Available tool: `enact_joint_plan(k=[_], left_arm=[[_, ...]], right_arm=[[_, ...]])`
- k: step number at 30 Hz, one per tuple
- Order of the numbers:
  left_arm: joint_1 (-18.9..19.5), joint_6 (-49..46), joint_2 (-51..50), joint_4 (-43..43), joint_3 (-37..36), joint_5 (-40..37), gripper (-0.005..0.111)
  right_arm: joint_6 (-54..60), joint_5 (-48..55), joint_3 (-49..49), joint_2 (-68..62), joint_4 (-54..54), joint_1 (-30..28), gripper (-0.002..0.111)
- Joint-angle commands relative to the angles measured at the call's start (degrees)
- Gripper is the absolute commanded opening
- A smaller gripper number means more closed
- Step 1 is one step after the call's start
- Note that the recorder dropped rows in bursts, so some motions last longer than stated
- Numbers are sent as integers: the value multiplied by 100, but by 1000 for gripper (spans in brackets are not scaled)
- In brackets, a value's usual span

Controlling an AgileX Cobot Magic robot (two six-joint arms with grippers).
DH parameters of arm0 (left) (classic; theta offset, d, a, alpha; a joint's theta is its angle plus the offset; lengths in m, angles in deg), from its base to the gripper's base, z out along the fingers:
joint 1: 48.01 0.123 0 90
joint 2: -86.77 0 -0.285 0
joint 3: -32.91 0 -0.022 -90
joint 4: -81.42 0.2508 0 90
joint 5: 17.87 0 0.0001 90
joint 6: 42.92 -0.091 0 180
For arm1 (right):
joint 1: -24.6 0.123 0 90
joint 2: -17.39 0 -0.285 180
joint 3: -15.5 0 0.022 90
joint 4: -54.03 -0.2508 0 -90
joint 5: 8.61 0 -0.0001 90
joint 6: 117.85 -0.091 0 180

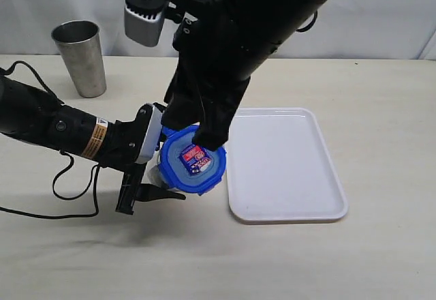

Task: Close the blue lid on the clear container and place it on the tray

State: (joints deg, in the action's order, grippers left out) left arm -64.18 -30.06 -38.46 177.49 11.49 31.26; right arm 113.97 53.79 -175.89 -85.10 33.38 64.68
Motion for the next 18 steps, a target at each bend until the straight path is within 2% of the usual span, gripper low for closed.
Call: enact_joint_plan(k=[1, 8, 18], left_arm=[[-15, -11, 71, -58, 18, 236, 0], [-15, 51, 71, 93, 18, 357, 0], [-15, -190, 71, 304, 18, 520, 0]], right_arm=[[-5, 131, -32, -173, 500, 6, 47], [159, -172, -32, -583, 1960, 437, 50], [387, 602, -929, -1158, 1938, 595, 49]])
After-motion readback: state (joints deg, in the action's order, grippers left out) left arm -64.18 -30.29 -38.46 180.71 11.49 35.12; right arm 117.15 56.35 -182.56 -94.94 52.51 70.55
